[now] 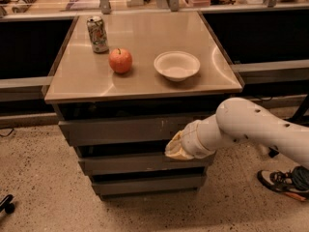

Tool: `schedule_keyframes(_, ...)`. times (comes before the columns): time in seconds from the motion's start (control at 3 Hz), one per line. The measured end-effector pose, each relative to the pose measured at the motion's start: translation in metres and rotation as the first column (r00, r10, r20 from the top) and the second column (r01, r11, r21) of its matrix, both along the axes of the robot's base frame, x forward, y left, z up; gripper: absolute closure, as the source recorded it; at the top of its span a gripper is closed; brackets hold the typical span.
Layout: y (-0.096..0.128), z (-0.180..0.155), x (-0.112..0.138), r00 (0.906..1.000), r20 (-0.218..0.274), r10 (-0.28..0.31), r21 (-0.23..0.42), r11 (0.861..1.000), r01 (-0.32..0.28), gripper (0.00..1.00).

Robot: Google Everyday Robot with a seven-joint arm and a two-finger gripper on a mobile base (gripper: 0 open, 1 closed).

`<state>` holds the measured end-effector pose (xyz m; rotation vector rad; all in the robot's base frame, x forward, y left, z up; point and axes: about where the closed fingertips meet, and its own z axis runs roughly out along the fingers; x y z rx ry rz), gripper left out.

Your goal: Close top drawer

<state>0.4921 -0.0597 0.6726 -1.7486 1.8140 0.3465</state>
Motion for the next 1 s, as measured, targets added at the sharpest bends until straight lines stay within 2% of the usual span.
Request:
schedule_keyframes(0.33,0.0,0.0,0.0,1.0,0.0,0.0,0.0,1.0,0.0,1.0)
schedule_keyframes(0.67,0.0001,0.0,0.0,1.0,0.0,0.0,0.0,1.0,0.0,0.84)
schedule_keyframes(1.0,0.0001,0.0,0.0,1.0,0.0,0.0,0.0,1.0,0.0,0.61)
